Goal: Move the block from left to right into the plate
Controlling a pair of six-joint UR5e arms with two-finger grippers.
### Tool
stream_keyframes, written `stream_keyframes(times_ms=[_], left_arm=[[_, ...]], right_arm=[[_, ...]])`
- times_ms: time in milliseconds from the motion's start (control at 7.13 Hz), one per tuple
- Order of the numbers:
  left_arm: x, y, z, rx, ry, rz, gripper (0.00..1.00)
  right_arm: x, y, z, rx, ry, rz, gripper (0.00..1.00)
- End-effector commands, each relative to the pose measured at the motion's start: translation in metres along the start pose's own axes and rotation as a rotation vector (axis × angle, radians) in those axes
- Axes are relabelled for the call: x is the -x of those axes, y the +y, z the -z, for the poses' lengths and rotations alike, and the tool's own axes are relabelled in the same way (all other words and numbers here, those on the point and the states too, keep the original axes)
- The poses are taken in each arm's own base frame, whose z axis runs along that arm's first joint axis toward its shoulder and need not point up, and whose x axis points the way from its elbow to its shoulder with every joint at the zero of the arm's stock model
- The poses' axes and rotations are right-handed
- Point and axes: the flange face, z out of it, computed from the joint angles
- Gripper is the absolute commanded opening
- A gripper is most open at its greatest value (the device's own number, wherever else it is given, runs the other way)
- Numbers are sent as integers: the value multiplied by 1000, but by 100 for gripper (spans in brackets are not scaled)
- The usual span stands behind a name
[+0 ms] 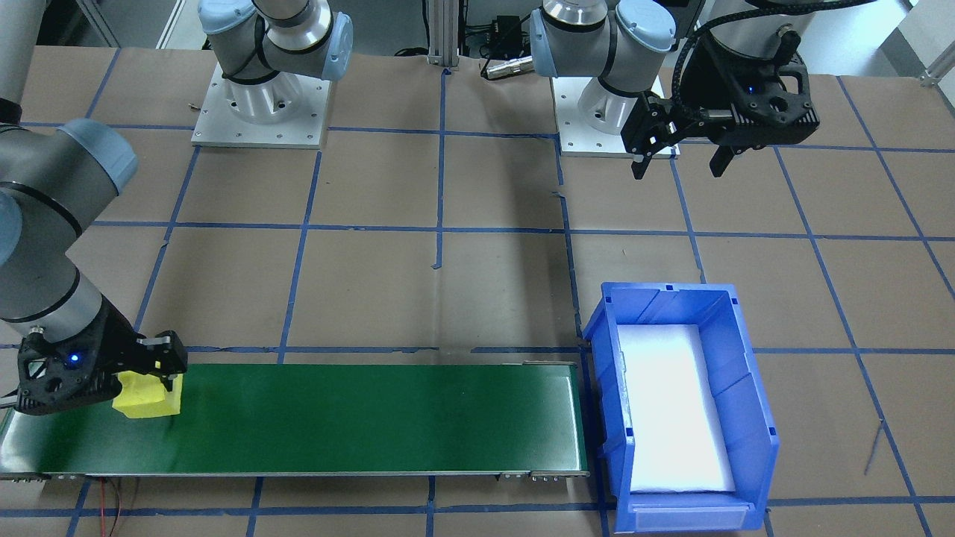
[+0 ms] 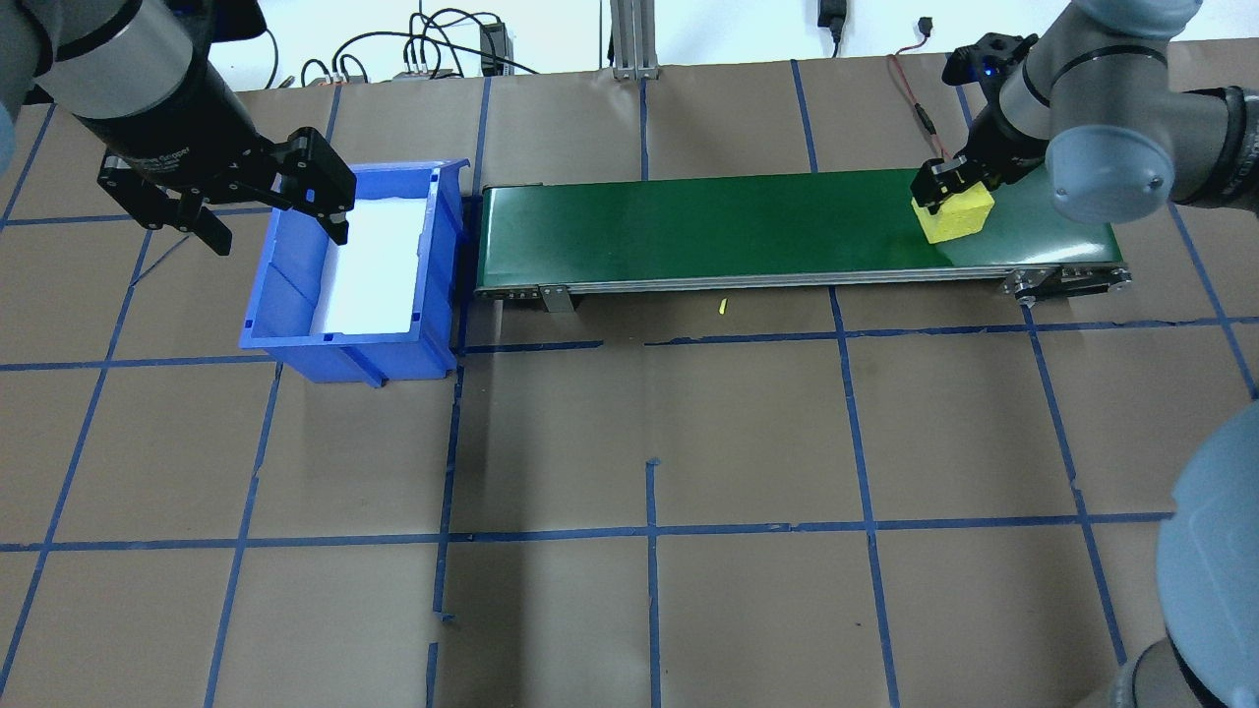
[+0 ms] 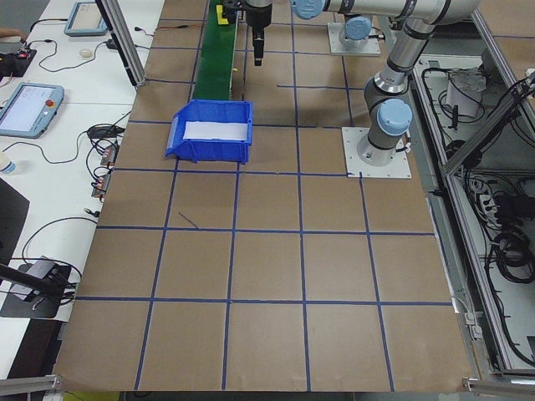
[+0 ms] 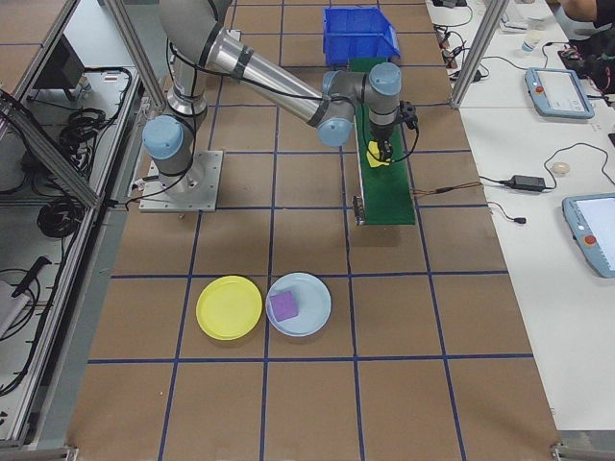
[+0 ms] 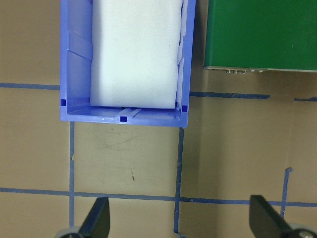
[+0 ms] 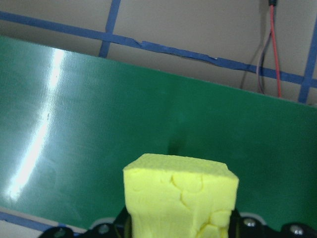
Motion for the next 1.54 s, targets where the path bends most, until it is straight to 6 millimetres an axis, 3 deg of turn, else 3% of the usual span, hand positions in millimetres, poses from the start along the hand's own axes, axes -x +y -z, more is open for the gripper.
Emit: stream_keyframes(times_ms=[0, 280, 561, 701, 982, 1122, 1402], left_arm=[[0, 0, 0, 1, -1, 1, 100], [1, 0, -1, 3, -1, 1, 100], [0, 0, -1, 3, -1, 0, 100], [-1, 0, 0, 0, 2, 0, 100], [1, -1, -1, 1, -1, 1, 100], [0, 0, -1, 1, 2, 0, 100], [0, 0, -2, 3, 1, 0, 100]], right_arm=[[-59, 48, 51, 131, 156, 195, 20], [-174, 144, 59, 217, 93, 224, 21], [-250, 227, 58, 246, 62, 249, 21], [-273, 265, 56, 257, 43, 218, 21], [-302, 351, 40, 279, -28, 89, 21], [-310, 395, 32, 266, -62, 37, 20], [-319, 462, 21, 182, -117, -50, 20]])
